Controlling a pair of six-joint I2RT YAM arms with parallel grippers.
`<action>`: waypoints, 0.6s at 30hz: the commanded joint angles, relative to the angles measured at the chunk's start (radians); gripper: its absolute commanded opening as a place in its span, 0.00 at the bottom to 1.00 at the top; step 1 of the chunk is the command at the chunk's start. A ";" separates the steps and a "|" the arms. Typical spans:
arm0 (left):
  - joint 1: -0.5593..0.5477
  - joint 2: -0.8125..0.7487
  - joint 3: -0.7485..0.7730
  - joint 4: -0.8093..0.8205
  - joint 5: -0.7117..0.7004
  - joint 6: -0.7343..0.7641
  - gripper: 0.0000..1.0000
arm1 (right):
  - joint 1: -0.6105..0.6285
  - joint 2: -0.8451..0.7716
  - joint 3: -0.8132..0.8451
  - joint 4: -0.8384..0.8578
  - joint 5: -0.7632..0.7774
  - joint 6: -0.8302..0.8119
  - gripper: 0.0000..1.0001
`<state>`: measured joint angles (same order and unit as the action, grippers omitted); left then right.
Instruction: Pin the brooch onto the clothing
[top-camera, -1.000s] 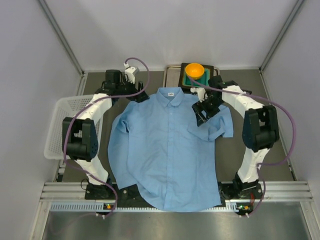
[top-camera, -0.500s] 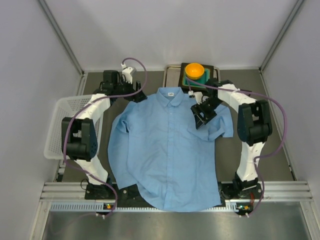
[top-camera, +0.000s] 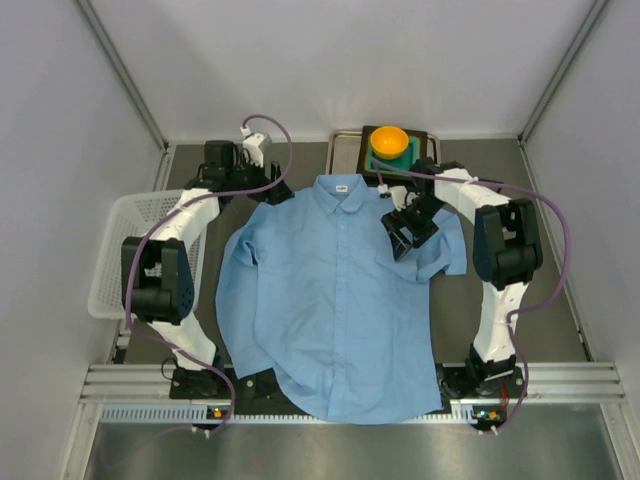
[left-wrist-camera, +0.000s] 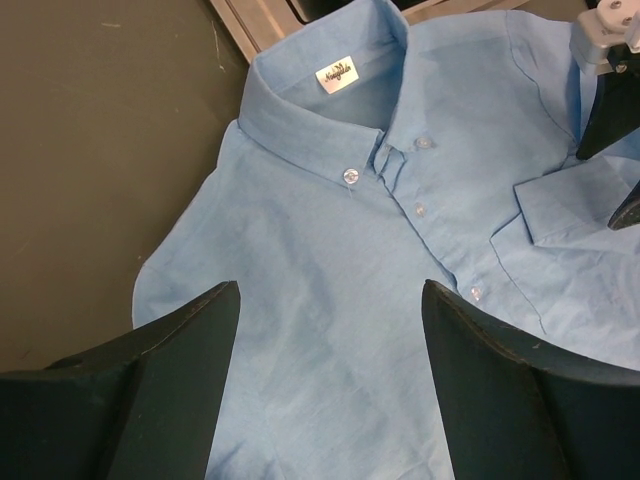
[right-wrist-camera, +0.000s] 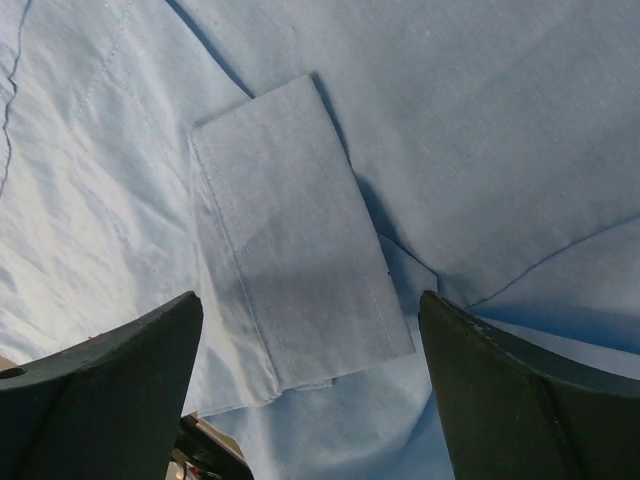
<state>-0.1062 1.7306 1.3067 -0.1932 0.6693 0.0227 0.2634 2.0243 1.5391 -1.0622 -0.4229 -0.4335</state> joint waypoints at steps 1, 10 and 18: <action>0.003 -0.049 -0.012 0.043 0.023 -0.007 0.78 | -0.009 0.008 0.035 -0.001 0.044 -0.005 0.88; 0.003 -0.040 -0.012 0.052 0.023 -0.015 0.78 | -0.001 0.031 0.033 -0.076 -0.109 0.007 0.66; 0.005 -0.052 -0.014 0.051 0.024 -0.014 0.78 | -0.026 -0.105 0.021 -0.136 -0.174 0.013 0.00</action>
<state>-0.1062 1.7302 1.2987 -0.1814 0.6697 0.0147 0.2577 2.0544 1.5394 -1.1389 -0.5369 -0.4274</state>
